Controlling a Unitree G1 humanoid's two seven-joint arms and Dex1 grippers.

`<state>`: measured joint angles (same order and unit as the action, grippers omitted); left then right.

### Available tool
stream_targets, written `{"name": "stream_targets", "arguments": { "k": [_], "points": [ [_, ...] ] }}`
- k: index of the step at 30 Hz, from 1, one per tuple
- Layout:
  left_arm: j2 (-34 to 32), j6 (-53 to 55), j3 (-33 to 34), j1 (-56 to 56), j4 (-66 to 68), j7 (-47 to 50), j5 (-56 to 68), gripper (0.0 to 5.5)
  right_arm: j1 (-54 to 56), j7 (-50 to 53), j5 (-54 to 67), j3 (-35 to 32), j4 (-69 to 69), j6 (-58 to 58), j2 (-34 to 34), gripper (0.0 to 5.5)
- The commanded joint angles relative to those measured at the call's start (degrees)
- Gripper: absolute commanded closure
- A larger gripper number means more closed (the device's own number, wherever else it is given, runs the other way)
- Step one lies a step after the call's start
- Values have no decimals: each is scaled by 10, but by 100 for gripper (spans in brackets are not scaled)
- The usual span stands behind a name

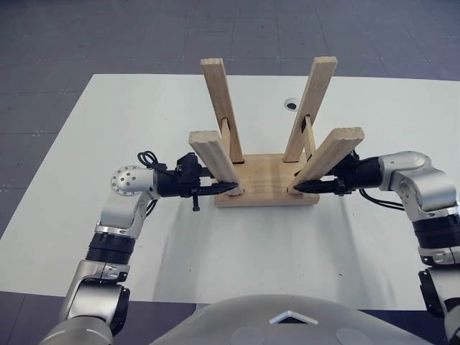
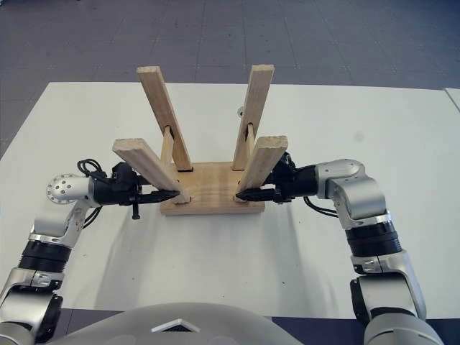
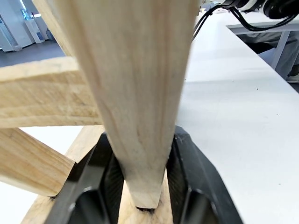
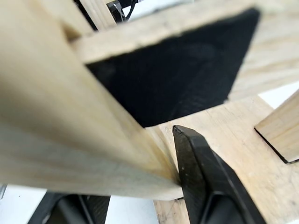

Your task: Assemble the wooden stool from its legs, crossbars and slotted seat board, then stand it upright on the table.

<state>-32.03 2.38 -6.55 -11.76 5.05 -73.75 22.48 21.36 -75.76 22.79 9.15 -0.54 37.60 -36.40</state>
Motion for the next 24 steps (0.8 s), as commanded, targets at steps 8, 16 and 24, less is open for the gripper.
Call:
{"name": "stream_targets", "arguments": {
  "k": [8,16,24],
  "points": [
    [-33,344,23,-13,-126,92,71,434,7,21,122,11,125,240,-32,368],
    [-30,611,115,-73,-172,126,292,434,93,99,275,-120,111,477,26,368],
    [-20,649,143,-111,-110,179,314,434,116,181,283,-148,44,540,50,368]
  ]
}}
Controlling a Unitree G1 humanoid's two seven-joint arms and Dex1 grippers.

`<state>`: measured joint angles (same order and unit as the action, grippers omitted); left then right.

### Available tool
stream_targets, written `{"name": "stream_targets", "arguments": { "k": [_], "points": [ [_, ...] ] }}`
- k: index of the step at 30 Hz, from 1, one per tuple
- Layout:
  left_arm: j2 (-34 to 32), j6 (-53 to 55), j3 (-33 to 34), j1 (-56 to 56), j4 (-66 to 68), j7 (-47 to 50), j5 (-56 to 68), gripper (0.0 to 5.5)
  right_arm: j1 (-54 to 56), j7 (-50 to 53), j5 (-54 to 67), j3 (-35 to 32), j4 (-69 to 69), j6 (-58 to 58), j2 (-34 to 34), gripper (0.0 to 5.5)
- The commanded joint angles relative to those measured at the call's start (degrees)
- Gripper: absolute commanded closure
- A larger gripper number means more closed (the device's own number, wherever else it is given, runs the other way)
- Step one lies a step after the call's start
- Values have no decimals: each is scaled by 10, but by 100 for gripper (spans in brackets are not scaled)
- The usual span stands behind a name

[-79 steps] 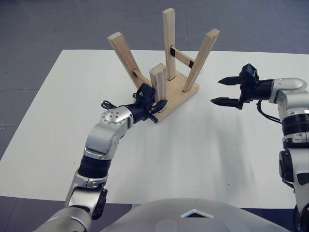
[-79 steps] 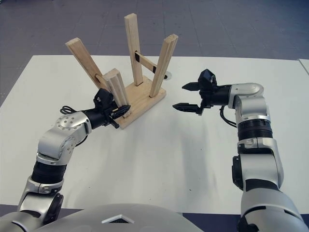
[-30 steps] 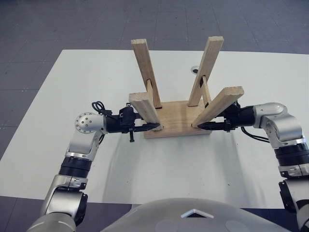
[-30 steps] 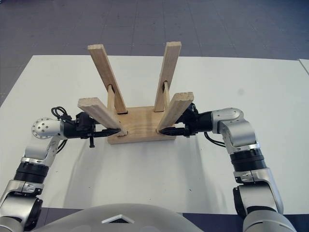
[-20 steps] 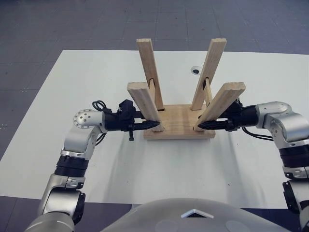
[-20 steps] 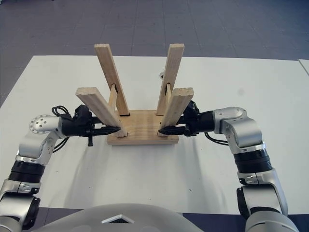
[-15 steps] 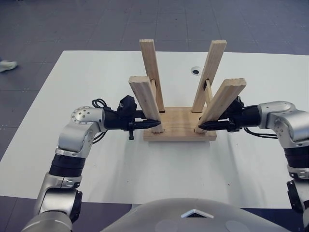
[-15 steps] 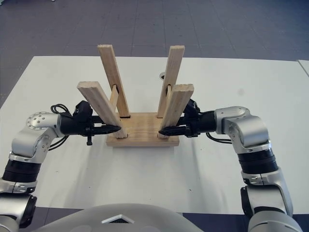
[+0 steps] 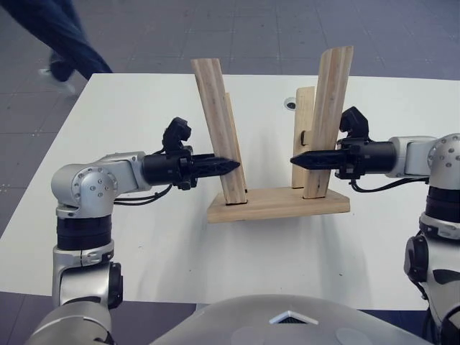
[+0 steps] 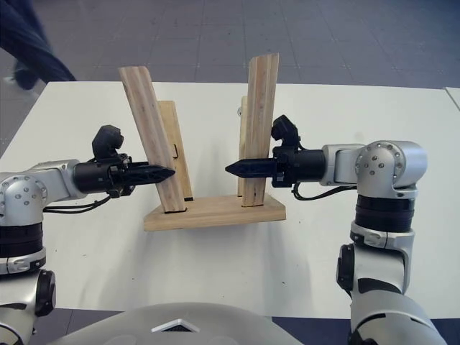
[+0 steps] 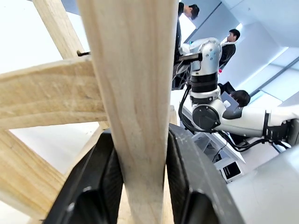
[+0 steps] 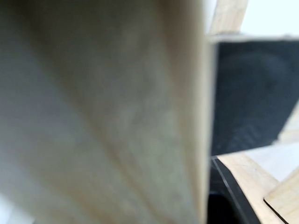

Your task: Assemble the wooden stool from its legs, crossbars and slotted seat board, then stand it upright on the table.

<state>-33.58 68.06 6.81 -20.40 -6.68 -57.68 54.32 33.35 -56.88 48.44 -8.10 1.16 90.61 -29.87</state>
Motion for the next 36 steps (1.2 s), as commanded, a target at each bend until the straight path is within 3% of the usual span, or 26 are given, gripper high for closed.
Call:
{"name": "stream_targets", "arguments": {
  "k": [1,9,15,28,31,36],
  "points": [
    [-6,-8,10,-25,8,17,-3,434,-13,-11,26,36,32,4,-25,368],
    [-12,15,18,-40,60,0,16,434,9,-5,44,36,-85,18,-30,368],
    [-17,24,30,-42,79,-4,28,336,8,-22,97,47,-79,18,-55,270],
    [-55,7,26,-47,124,-27,2,125,12,-23,79,58,-97,-6,-81,24],
    [-84,-24,4,-45,148,-57,-36,77,12,-30,73,61,-102,-17,-91,0],
    [-126,-141,-61,-51,235,-126,-147,74,9,-39,62,73,-104,-40,-98,0]
  ]
}}
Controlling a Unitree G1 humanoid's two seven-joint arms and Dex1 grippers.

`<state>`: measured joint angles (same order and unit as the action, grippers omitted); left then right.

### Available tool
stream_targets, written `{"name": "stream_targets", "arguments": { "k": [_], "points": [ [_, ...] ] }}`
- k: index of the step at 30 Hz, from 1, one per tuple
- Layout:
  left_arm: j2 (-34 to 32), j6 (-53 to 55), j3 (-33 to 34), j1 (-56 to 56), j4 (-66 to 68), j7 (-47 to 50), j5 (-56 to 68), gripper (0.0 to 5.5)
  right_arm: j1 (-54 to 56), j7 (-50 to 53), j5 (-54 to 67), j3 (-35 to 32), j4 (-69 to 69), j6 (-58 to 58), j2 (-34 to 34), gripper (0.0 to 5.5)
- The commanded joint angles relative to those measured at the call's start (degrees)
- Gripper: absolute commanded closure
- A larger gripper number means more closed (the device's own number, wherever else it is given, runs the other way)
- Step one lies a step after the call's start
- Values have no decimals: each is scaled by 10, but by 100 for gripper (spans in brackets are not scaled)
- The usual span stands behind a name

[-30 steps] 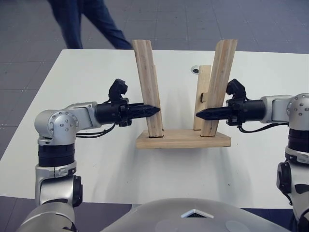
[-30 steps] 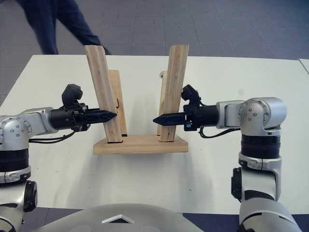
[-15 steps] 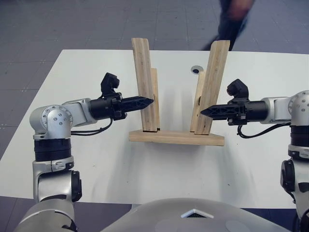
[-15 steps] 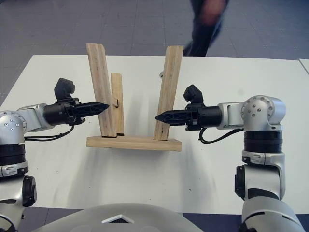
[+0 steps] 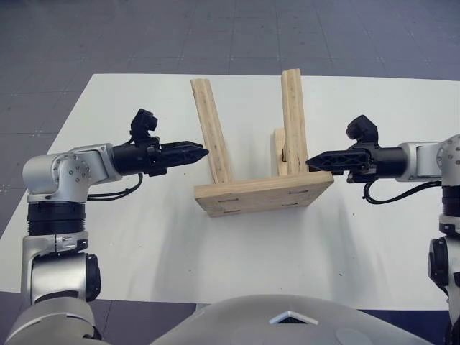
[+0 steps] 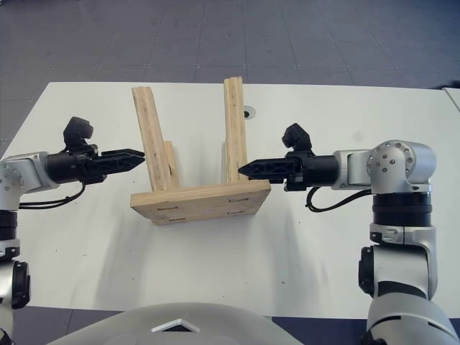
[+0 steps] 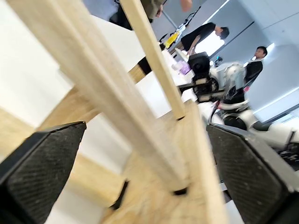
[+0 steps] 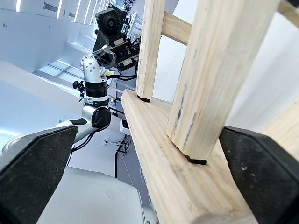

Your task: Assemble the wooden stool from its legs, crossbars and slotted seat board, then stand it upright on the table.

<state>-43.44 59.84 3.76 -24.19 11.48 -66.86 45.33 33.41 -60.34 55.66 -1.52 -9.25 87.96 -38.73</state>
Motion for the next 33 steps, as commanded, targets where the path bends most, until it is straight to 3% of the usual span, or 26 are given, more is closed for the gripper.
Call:
{"name": "stream_targets", "arguments": {
  "k": [1,7,12,17,23,33],
  "points": [
    [-32,-74,-35,-15,67,-48,-70,74,7,-6,-13,9,0,-19,-11,0],
    [-74,-137,-17,1,96,-130,-92,74,10,-75,-91,26,-61,-160,-69,0],
    [-126,-227,-35,122,16,-159,-152,74,-48,-199,-270,74,-165,-515,-144,0],
    [-133,-288,-31,230,-49,-174,-172,74,-102,-315,-360,146,-174,-656,-192,0],
    [-56,-351,-48,242,-108,-76,-212,74,-104,-313,-386,160,-128,-713,-147,0],
    [-28,-350,-80,219,-137,-47,-227,74,-100,-274,-382,158,-28,-684,-86,0]
  ]
}}
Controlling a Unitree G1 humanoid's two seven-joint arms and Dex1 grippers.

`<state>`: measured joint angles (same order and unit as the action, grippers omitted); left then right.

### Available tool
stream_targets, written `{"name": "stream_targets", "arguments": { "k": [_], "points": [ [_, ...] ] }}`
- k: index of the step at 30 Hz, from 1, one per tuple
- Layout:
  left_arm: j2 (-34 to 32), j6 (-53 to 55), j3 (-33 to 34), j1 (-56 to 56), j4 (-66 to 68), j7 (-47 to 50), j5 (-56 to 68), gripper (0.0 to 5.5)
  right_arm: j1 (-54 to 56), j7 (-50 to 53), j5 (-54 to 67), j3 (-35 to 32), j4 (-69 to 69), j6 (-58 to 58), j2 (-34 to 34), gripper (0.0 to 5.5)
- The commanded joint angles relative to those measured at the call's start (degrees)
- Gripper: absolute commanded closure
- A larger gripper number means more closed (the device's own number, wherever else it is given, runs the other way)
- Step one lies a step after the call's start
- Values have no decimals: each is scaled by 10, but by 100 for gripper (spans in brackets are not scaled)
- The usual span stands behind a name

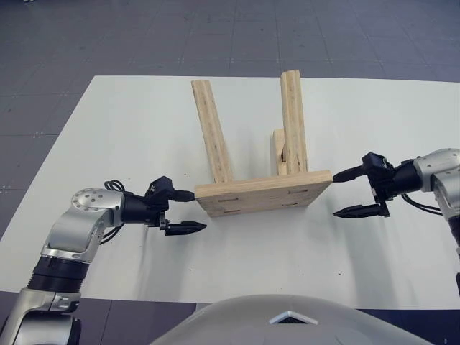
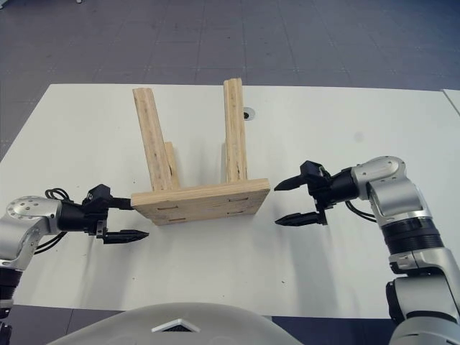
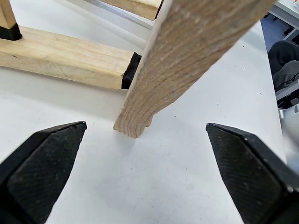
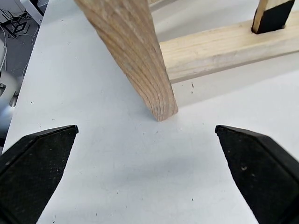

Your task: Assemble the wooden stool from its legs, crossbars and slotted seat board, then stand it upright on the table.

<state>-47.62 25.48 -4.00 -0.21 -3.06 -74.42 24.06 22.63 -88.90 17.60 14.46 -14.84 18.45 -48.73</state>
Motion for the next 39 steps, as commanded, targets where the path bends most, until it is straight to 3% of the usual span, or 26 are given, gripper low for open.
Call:
{"name": "stream_targets", "arguments": {
  "k": [1,5,7,21,26,31,36,39],
  "points": [
    [26,-7,-4,-27,10,41,-17,74,7,18,-3,1,37,14,21,0],
    [59,4,-22,-47,5,69,-19,74,12,30,-7,12,56,26,44,0],
    [68,17,-28,-56,6,77,-16,101,19,30,-5,16,58,44,52,0],
    [64,50,-24,-78,9,64,-3,329,21,36,19,15,96,127,73,274],
    [70,59,-12,-92,15,68,7,339,25,32,26,10,104,151,70,352],
    [79,89,14,-107,4,80,40,340,30,59,15,-2,106,152,75,368],
    [80,156,48,-140,-2,107,66,340,47,69,44,4,153,274,52,370],
    [76,200,71,-157,-23,118,90,340,50,95,94,-33,192,350,57,370]
  ]
}}
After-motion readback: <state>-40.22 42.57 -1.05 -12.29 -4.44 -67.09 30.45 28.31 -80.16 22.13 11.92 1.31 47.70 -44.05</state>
